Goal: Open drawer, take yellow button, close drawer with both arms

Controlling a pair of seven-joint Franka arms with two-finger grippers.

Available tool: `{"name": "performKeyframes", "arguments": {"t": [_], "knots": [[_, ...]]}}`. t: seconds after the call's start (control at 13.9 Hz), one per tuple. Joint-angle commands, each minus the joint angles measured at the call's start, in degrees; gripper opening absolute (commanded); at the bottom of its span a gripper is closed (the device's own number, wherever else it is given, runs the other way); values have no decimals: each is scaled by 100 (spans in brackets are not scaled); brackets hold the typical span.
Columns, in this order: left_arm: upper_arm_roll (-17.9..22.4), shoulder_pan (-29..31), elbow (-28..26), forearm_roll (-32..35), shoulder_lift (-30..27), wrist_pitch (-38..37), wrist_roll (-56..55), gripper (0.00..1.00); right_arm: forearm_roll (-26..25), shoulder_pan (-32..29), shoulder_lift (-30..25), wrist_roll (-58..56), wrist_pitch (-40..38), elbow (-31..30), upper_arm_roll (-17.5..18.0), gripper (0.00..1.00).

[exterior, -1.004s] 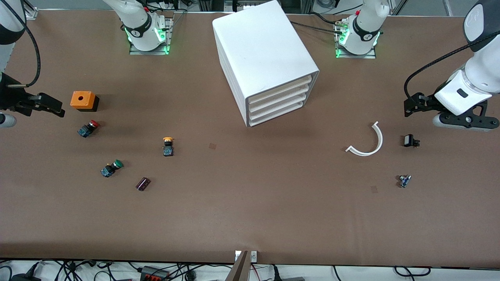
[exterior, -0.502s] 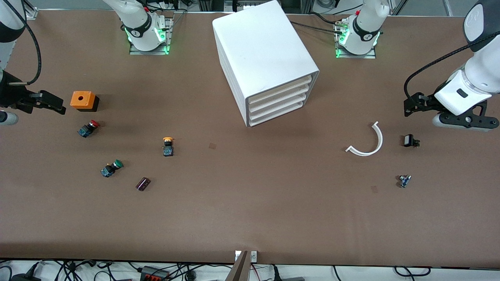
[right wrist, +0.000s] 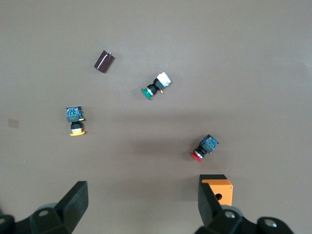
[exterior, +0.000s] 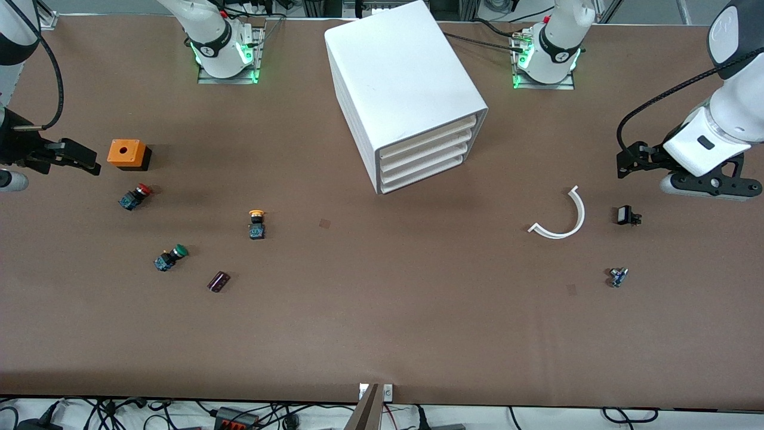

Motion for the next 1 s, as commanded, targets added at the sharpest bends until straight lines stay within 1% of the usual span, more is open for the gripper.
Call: {"name": "performKeyframes", "arguments": {"t": [0.0,0.93], "knots": [[-29,-2,-24,-56,-94,-70,-41,100,-83,-117,-122,-75,82,-166,121,100],[-29,-2,-24,-65,-85,-62,-32,100,-92,-126,-157,-136,29,-166,121,100]]}}
